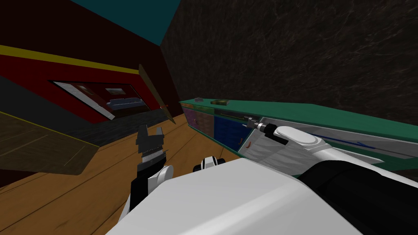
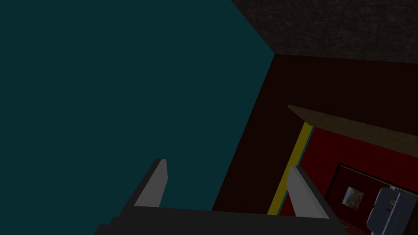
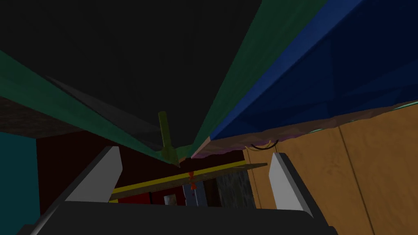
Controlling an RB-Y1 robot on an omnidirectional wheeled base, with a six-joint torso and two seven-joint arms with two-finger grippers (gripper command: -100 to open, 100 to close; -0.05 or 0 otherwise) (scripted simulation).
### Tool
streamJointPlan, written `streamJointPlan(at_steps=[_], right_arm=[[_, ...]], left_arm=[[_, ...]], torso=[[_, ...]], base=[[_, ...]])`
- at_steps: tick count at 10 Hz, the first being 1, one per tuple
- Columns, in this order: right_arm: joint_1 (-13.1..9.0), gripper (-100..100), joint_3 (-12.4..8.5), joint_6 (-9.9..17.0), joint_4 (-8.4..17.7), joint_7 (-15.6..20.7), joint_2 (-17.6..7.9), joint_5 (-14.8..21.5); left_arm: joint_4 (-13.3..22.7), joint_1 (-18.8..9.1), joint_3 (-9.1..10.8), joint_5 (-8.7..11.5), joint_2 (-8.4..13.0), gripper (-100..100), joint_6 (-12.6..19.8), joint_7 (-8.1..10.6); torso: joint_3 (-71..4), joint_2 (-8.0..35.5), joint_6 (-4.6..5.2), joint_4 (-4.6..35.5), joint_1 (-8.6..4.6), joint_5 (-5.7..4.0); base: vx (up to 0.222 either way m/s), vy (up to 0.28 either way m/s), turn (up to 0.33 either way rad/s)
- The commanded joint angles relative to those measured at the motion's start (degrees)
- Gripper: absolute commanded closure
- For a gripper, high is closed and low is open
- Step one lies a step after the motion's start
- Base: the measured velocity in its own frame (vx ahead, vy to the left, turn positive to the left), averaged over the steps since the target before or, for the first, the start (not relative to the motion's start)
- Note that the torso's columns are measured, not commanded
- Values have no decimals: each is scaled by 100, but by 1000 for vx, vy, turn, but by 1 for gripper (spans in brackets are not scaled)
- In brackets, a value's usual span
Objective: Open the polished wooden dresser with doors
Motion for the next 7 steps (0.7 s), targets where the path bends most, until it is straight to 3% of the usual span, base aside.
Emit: streamJointPlan(at_steps=[1,6,7], right_arm=[[0,100,0,-1,-1,-1,2,-2],[59,100,-64,-50,-121,-36,-52,-15],[72,-100,-134,-88,-94,-70,-172,-9]], left_arm=[[0,0,0,0,0,0,0,0],[0,-1,-1,0,-1,0,0,0],[0,-1,-1,0,0,0,0,0]], torso=[[1,1,0,0,-2,-1],[-6,-10,-1,-3,17,5],[-15,-25,-2,-7,-12,-2]], base=[[0,0,0],[-103,124,-50],[51,-40,-17]])
